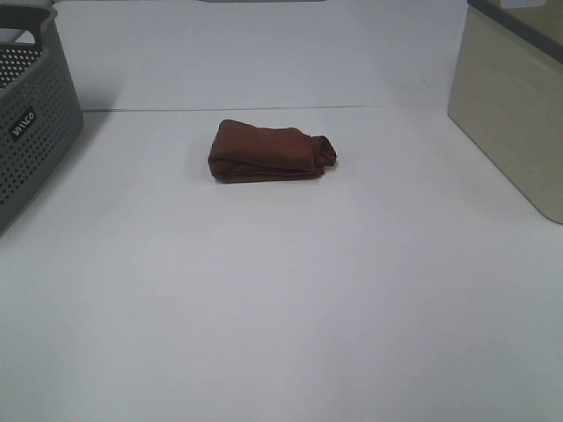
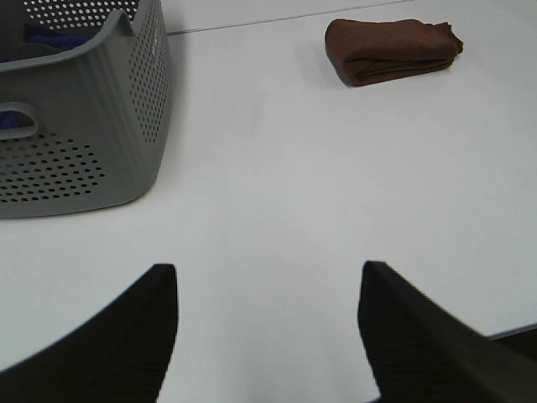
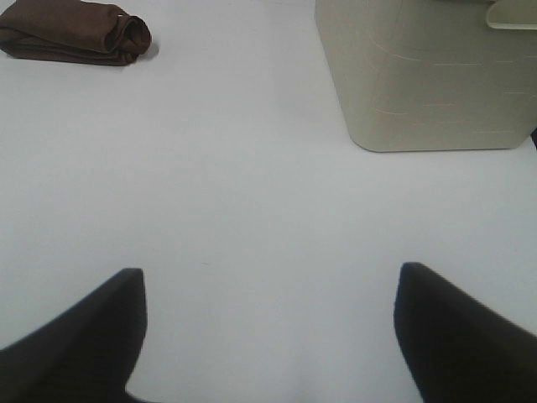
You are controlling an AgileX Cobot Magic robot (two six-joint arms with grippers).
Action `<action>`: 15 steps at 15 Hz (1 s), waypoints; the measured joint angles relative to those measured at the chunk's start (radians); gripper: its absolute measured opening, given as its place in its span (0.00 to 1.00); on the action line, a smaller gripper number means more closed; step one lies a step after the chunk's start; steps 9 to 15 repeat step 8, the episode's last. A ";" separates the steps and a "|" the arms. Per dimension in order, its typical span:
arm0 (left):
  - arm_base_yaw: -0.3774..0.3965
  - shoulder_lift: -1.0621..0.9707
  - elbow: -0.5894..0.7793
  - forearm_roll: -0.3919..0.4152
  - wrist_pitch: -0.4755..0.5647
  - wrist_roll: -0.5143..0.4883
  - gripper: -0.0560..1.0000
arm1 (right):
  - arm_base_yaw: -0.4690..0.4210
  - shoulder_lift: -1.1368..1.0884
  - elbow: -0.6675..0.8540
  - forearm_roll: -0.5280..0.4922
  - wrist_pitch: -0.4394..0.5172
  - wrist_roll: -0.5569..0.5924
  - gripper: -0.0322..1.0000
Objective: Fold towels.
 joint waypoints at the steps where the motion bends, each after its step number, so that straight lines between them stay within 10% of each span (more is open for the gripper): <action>1: 0.000 0.000 0.000 0.000 0.000 0.000 0.63 | 0.000 0.000 0.000 0.000 0.000 0.000 0.77; 15: 0.000 0.000 0.000 0.000 0.000 0.000 0.63 | 0.000 0.000 0.000 0.000 0.000 0.000 0.77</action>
